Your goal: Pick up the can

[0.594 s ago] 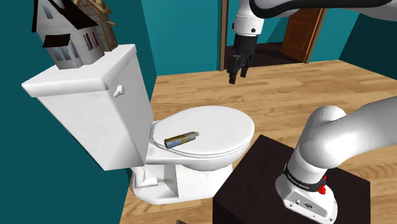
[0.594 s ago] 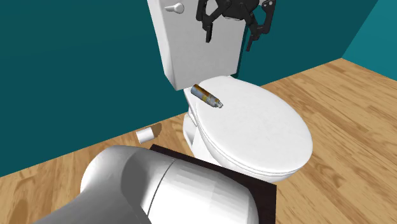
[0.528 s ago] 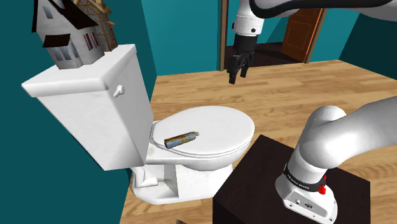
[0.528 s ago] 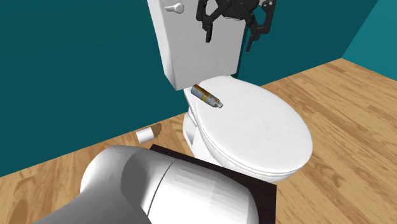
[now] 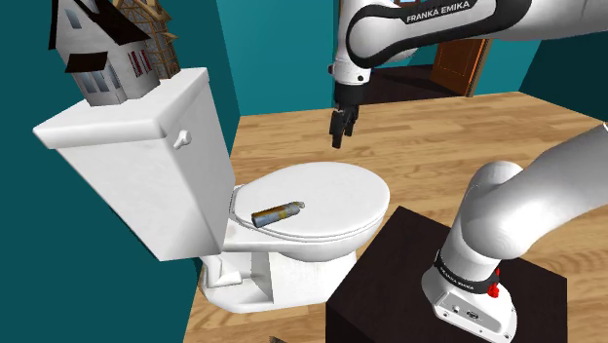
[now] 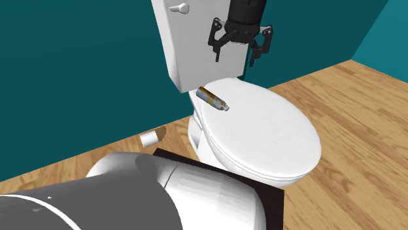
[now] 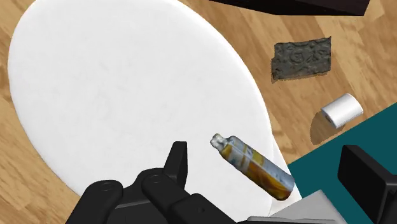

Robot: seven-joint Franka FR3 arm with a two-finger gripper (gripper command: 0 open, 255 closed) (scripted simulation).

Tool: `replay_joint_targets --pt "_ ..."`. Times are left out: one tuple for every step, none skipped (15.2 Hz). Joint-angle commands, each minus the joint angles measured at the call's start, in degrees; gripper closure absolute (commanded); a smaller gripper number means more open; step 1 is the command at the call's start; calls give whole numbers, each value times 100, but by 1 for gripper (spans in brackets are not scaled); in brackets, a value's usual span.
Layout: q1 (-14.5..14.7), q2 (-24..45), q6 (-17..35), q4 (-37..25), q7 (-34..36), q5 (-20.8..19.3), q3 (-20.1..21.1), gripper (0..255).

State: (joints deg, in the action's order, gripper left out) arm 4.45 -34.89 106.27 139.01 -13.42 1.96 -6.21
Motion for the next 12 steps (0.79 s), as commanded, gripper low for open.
replay_joint_targets --pt "113 395 366 5 -295 19 -63 0" --pt "168 589 533 -3 -440 33 -92 0" --pt "222 787 697 -18 -586 52 -120 0" --pt "276 989 856 -40 -733 75 -145 0" --pt "328 1194 1011 -70 -882 102 -166 0" --pt "382 1402 1162 -108 -1031 132 -187 0" --pt "434 1613 1307 -152 -1180 167 -204 0" --pt "485 1826 1447 -203 -1331 205 -219 0" --pt "534 2040 1582 -261 -1482 246 -229 0" --pt "582 2256 1711 -325 -1633 291 -236 0" --pt "627 2473 1834 -396 -1785 339 -239 0" --pt "668 2690 1952 -473 -1937 389 -236 0"
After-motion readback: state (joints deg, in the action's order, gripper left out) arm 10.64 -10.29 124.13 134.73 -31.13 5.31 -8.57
